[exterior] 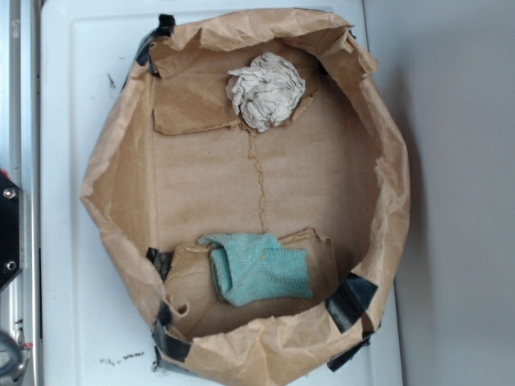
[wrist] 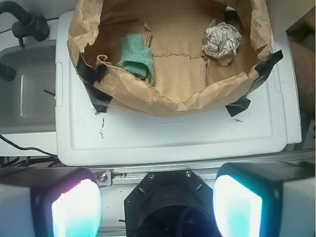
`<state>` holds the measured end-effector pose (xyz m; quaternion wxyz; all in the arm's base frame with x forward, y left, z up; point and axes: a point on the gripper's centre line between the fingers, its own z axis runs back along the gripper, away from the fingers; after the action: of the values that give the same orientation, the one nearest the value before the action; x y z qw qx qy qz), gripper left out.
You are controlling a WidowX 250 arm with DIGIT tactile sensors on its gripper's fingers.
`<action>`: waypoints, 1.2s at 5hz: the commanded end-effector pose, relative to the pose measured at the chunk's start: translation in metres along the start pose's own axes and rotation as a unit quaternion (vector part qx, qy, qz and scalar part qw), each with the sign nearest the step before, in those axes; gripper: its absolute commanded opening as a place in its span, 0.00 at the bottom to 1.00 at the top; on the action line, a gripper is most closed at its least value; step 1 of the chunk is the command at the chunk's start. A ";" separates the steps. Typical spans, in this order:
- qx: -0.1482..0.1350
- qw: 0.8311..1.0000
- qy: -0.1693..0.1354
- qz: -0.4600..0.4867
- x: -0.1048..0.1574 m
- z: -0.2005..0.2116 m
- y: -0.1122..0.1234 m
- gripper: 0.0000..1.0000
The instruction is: Grab the blue cloth.
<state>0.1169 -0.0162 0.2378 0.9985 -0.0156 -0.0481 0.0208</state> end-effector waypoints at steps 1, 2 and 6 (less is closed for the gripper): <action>0.000 1.000 0.000 0.000 0.000 0.000 0.000 1.00; -0.017 0.998 -0.053 -0.004 0.050 0.000 0.000 1.00; -0.015 0.986 -0.158 -0.054 0.193 -0.069 -0.003 1.00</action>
<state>0.3127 -0.0146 0.1693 0.9825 -0.0252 -0.1808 -0.0362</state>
